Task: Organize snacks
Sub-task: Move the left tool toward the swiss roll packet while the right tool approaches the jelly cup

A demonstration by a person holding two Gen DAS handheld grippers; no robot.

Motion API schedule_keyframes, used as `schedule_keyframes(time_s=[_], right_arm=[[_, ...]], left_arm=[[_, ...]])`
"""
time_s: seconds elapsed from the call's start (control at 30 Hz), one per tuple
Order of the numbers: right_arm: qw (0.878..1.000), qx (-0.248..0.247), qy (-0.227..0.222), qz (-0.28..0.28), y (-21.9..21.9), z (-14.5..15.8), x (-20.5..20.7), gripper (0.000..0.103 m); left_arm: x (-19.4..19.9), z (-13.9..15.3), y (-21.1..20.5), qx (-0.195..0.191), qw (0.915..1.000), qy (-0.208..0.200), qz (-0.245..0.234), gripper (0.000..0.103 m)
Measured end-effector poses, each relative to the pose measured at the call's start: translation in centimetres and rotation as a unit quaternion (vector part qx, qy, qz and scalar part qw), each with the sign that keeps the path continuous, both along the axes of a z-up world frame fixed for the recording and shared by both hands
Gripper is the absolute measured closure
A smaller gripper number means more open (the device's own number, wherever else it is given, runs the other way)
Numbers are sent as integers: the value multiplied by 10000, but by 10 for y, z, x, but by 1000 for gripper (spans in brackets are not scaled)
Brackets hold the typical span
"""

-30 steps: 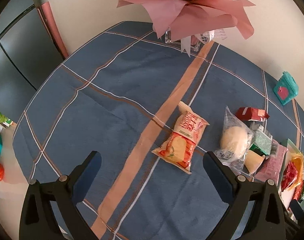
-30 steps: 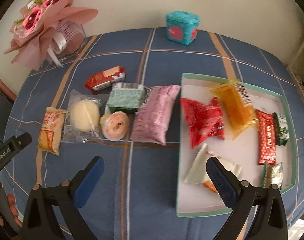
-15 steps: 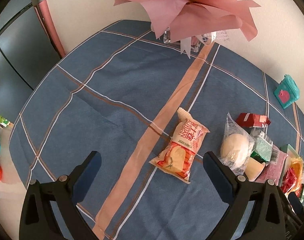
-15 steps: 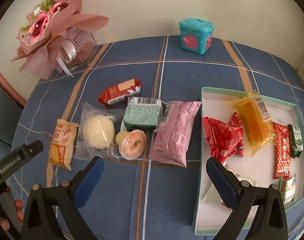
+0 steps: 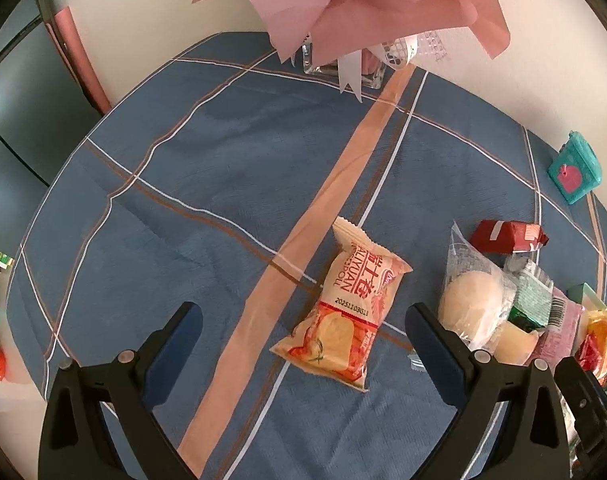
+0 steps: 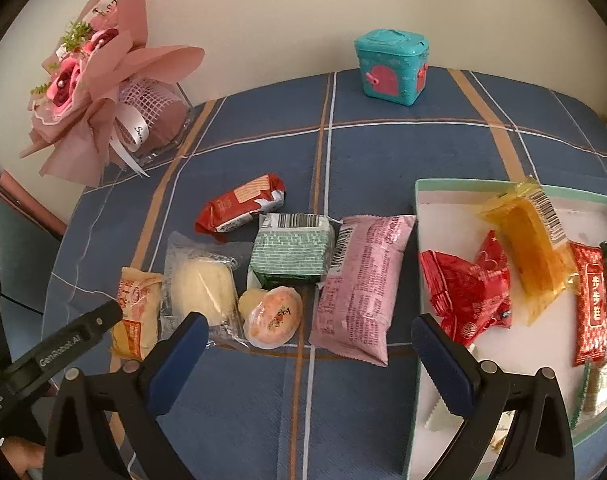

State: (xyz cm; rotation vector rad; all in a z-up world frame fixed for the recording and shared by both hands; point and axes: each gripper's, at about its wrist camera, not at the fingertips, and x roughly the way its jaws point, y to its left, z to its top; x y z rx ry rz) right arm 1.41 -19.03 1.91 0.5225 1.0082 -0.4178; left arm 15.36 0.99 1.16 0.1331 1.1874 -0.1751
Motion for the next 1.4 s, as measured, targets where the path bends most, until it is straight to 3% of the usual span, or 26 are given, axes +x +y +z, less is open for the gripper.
schedule_keyframes(time_s=[0.17, 0.6, 0.87, 1.4], right_arm=[[10000, -38, 16, 10, -1, -3, 4, 8], [9996, -216, 76, 147, 5, -5, 20, 29], [9982, -270, 307, 441, 24, -21, 40, 44], [9959, -395, 679, 454, 34, -57, 71, 45]], left_arm=[[2, -7, -2, 77, 10000, -15, -27, 2], [15, -19, 2, -424, 9990, 108, 90, 2], [20, -31, -4, -315, 9988, 384, -7, 2], [35, -52, -13, -227, 9978, 623, -8, 2]])
